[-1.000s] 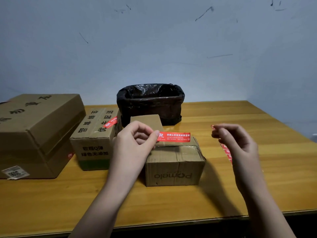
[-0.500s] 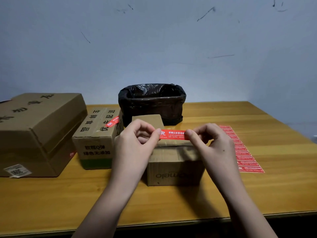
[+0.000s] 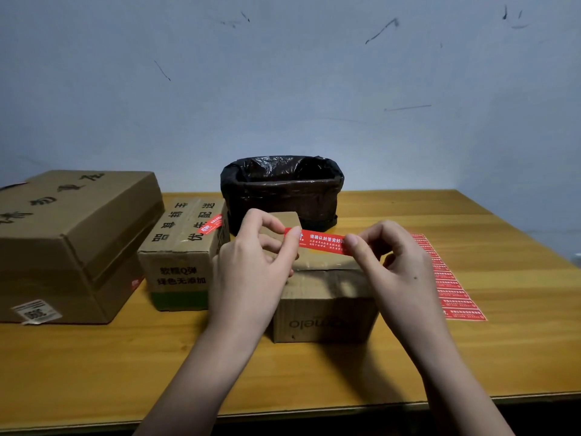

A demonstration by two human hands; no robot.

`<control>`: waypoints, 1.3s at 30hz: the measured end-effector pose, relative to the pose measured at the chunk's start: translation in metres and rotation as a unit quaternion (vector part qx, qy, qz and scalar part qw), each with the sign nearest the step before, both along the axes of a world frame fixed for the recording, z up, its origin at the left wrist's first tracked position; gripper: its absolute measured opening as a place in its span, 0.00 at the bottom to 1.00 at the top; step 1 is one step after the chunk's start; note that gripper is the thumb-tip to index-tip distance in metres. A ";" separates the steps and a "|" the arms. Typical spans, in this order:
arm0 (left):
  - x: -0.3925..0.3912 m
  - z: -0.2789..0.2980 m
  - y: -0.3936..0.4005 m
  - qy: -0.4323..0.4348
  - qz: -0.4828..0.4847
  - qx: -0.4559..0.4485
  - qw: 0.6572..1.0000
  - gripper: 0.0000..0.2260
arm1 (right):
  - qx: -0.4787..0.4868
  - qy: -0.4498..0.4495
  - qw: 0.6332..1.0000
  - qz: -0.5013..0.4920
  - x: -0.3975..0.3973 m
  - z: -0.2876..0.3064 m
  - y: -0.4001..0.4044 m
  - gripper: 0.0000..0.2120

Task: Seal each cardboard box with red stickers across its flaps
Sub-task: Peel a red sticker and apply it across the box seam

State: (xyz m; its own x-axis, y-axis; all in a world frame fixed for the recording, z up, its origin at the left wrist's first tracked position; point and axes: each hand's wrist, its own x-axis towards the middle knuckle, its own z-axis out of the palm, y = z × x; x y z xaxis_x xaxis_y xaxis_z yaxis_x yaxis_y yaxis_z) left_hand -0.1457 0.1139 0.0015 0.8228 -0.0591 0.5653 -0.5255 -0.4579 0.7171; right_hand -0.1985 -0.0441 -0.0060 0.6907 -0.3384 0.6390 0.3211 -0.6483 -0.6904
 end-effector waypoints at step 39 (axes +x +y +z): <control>0.019 -0.018 -0.004 -0.035 0.021 0.261 0.964 0.08 | -0.181 0.166 0.962 -0.118 0.022 -0.012 -0.009 0.11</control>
